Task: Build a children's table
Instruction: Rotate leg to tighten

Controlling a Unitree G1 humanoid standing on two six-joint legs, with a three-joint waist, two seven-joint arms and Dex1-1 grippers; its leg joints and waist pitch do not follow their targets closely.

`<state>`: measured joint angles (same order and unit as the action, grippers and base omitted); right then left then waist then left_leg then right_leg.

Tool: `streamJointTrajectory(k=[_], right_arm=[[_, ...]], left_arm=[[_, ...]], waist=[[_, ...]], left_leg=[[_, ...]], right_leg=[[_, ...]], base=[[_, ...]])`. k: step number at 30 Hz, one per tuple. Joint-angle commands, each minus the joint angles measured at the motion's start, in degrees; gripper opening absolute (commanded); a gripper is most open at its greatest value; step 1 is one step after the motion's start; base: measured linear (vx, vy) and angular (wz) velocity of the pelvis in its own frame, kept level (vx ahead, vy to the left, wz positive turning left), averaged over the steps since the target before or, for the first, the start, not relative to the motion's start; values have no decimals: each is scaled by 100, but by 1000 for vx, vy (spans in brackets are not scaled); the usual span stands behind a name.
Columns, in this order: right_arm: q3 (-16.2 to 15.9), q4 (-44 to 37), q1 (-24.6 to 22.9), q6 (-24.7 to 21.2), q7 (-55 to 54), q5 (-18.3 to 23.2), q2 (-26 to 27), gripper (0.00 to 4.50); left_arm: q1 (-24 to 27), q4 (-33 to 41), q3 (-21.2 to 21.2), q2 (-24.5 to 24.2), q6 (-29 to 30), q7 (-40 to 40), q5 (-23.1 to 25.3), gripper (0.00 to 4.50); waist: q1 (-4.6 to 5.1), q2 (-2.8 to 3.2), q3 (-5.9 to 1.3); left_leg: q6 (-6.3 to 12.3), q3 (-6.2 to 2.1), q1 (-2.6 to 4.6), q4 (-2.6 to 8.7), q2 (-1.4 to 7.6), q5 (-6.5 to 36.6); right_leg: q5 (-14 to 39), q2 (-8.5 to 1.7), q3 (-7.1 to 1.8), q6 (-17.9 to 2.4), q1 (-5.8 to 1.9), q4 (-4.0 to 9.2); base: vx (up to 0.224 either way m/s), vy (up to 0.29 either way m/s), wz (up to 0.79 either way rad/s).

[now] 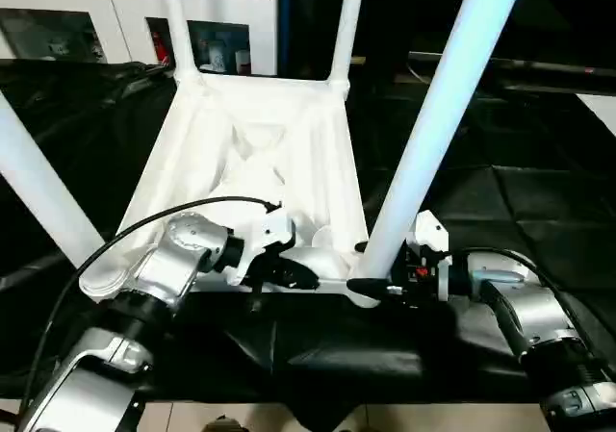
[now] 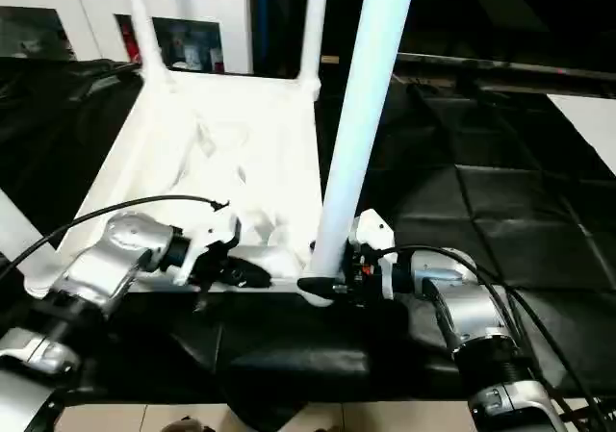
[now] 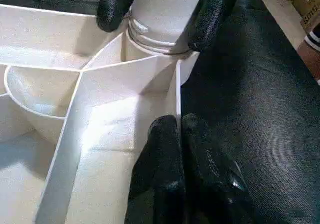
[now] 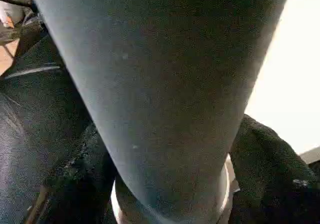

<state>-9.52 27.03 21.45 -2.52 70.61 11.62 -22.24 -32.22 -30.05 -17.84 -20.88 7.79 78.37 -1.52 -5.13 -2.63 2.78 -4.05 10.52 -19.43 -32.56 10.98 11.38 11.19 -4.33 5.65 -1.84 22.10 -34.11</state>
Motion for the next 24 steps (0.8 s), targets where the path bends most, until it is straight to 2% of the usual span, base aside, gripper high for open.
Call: streamJointTrajectory(k=[1,5,7,8,9,11,13,14,15,16,18,19,21,22,23,24], right_arm=[[-76,-186,-71,-122,56,68,-18,291],[-119,-211,-130,-164,19,63,40,262],[-89,-142,-190,-249,-467,-91,217,258],[-89,-142,-190,-249,-467,-91,217,258],[-36,-28,-184,-215,-919,-258,320,258],[144,375,-84,-94,-2025,-568,604,256],[300,622,-10,-120,-2649,-634,801,256],[435,718,31,-177,-3032,-616,929,256],[625,798,81,-300,-3469,-528,1109,256],[776,863,123,-399,-3820,-457,1255,256],[890,925,174,-475,-4143,-407,1404,256],[952,1007,256,-532,-4486,-396,1603,256],[932,1113,342,-514,-4731,-469,1755,256],[899,1173,381,-458,-4797,-532,1820,256],[715,1098,350,-325,-4600,-615,1911,291],[646,1066,335,-272,-4528,-645,1946,291]], left_arm=[[57,101,-145,57,36,134,-54,0],[47,60,-132,148,-2,-69,-5,0],[-40,-145,-61,392,-63,-709,146,0],[-40,-145,-61,392,-63,-709,146,0],[-113,-294,-33,536,-109,-1051,238,0],[-252,-536,-16,809,-84,-1618,386,0],[-320,-642,-23,960,-52,-1921,474,0],[-362,-704,-30,1061,-35,-2063,506,0],[-401,-758,-40,1179,-18,-2236,543,0],[-446,-814,-52,1324,20,-2406,569,0],[-484,-861,-75,1474,58,-2568,601,0],[-518,-913,-113,1644,69,-2750,660,0],[-541,-962,-145,1757,37,-2791,688,0],[-553,-1000,-150,1796,6,-2808,709,0],[-552,-1000,-159,1822,-53,-2743,696,0],[-553,-1006,-161,1831,-78,-2728,694,0]], waist=[[-9,17,-323],[-14,14,-328],[-13,13,-322],[-9,12,-314],[-5,3,-294],[15,1,-256],[47,11,-253],[80,-4,-256],[93,26,-259],[115,9,-267],[140,10,-274],[159,44,-277],[170,28,-291],[167,38,-300],[172,34,-303],[168,29,-305]], left_leg=[[458,-72,-19,321,310,650],[446,-76,-14,319,311,620],[436,-78,-8,321,311,659],[421,-81,-9,326,309,687],[362,-84,-3,337,297,826],[168,-105,31,362,272,1185],[30,-129,67,376,267,1417],[24,-149,17,389,257,1442],[7,-159,25,397,268,1482],[0,-161,36,395,273,1500],[26,-153,46,390,275,1523],[48,-151,38,388,274,1513],[62,-145,11,384,265,1413],[95,-134,10,376,263,1323],[129,-126,6,367,262,1278],[148,-123,-7,363,259,1245]], right_leg=[[744,-488,-365,-1318,-301,340],[767,-489,-364,-1288,-299,341],[832,-489,-367,-1264,-287,355],[894,-493,-367,-1250,-278,364],[1189,-499,-366,-1179,-280,408],[2217,-524,-350,-863,-248,526],[2721,-521,-335,-670,-212,583],[2876,-526,-326,-546,-246,599],[2897,-532,-334,-527,-223,600],[2819,-525,-335,-516,-210,607],[2646,-511,-342,-575,-194,598],[2474,-508,-350,-644,-196,586],[2200,-499,-360,-723,-215,549],[2008,-495,-366,-762,-222,529],[1877,-500,-370,-810,-226,518],[1817,-501,-372,-825,-236,513]], base=[[0,0,0],[0,0,0],[0,0,0],[0,0,0],[0,0,0],[0,0,0],[0,0,0],[0,0,0],[0,0,0],[0,0,0],[0,0,0],[0,0,0],[0,0,0],[0,0,0],[0,0,0],[0,0,0]])
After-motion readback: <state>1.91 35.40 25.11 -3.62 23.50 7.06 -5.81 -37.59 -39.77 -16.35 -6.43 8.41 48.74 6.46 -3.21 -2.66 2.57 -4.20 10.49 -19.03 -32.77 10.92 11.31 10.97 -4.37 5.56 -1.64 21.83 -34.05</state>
